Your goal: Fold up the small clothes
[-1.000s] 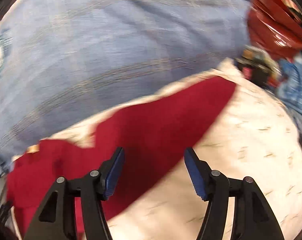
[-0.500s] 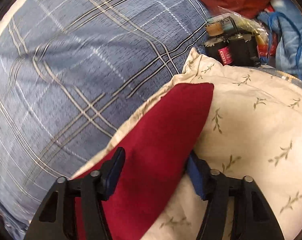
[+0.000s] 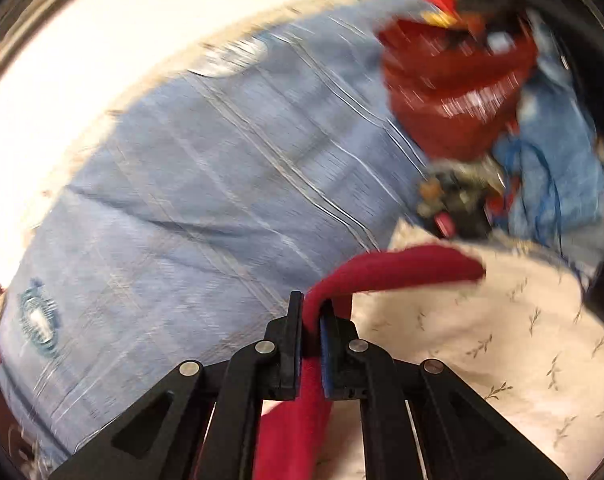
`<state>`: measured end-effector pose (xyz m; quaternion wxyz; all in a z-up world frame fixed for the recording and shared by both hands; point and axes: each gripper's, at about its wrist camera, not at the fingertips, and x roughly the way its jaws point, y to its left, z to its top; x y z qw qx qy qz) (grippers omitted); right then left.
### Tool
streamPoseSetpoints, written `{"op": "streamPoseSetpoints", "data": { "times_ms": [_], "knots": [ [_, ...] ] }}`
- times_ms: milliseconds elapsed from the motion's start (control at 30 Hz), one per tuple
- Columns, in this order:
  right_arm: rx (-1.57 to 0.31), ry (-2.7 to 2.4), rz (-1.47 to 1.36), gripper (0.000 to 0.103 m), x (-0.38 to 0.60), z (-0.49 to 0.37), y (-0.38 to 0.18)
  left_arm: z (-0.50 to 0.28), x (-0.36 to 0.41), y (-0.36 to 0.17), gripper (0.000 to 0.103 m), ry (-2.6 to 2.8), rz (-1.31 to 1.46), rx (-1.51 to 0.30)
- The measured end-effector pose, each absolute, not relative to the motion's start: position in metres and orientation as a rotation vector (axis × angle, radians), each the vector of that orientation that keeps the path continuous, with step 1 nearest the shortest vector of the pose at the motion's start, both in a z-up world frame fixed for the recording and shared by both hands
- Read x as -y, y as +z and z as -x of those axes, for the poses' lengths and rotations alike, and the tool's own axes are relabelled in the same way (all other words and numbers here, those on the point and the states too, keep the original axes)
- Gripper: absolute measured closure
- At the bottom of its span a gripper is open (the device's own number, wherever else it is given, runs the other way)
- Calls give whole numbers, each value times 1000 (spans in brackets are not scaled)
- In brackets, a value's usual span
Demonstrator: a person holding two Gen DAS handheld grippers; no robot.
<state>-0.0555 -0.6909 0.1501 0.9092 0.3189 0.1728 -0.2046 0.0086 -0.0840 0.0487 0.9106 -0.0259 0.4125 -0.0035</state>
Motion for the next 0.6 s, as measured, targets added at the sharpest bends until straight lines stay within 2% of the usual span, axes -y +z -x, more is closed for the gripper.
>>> {"op": "streamPoseSetpoints", "data": {
  "times_ms": [233,367,500,567,600],
  "knots": [
    [-465,-117,-468,97,585,32,180,-6,72,63,0,-12,128,-824],
    [-555,89,-375,97,494,4,170,-7,68,62,0,-7,149,-829],
    [-666,289,-277,96,387,-27,131,-9,68,58,0,-11,156,-838],
    [-732,353,-265,88,353,-35,106,-10,69,57,0,-16,157,-840],
    [-821,400,-276,75,332,-42,82,-10,69,56,0,-22,157,-840]
  ]
}}
